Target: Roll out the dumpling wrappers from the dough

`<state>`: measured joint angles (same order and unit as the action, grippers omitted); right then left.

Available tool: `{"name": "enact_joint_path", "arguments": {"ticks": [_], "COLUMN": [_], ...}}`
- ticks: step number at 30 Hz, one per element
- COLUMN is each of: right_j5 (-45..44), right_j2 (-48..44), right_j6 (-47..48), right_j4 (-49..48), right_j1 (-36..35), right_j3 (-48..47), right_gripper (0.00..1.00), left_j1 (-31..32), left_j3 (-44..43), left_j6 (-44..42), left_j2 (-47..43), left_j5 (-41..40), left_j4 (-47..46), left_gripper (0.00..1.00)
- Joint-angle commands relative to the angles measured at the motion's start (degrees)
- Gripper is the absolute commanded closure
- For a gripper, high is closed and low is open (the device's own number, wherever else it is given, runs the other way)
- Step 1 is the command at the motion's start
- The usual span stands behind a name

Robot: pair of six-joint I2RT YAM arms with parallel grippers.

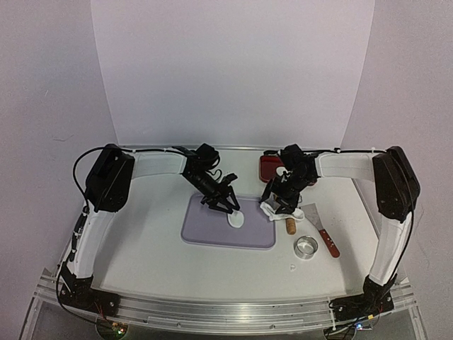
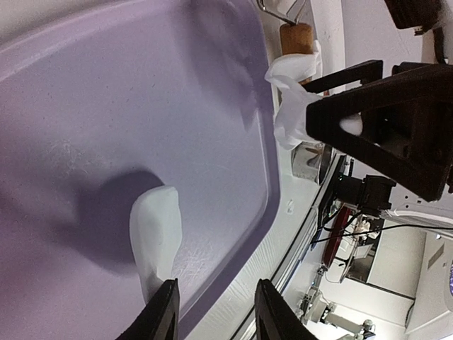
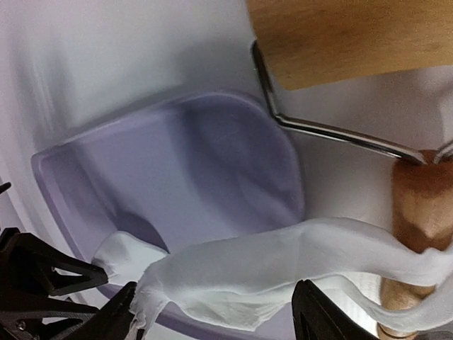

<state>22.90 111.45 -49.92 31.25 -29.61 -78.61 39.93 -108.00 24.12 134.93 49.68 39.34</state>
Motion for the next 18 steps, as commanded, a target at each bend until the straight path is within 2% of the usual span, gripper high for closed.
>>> {"name": "enact_joint_path", "arguments": {"ticks": [1,7,10,13,15,16,17,18], "right_j5": [4.8,4.6,4.1,3.7,3.3,3.2,3.2,3.4], "right_j2": [1.4,4.2,4.1,4.3,4.5,4.5,4.6,4.7], "right_j6": [-3.5,-4.0,-3.5,-3.3,-3.3,-3.3,-3.3,-3.3], "right_j4": [-9.7,-9.9,-9.8,-9.7,-9.5,-9.4,-9.4,-9.4], "right_j1": [-0.3,-0.5,-0.6,-0.5,-0.6,-0.5,-0.6,-0.6], "right_j3": [0.1,0.7,1.0,1.5,2.0,2.2,2.3,2.3], "right_gripper": [0.29,0.30,0.30,0.31,0.31,0.31,0.31,0.31], "left_j1": [-0.9,-1.6,-2.8,-5.9,-8.2,-8.6,-8.7,-8.5], "left_j3": [0.3,-0.7,1.8,8.5,15.1,16.9,16.3,13.8], "left_j6": [1.6,3.5,5.0,13.6,27.6,32.5,33.8,33.0], "left_j2": [-3.9,-1.2,-1.8,-4.5,-5.3,-4.9,-3.9,-2.6], "left_j5": [2.9,1.8,0.3,5.1,13.3,15.6,17.0,18.7], "left_j4": [-5.2,-5.6,-7.2,-19.8,-39.2,-45.2,-48.1,-46.1], "left_gripper": [0.61,0.61,0.61,0.58,0.55,0.53,0.51,0.50]}}
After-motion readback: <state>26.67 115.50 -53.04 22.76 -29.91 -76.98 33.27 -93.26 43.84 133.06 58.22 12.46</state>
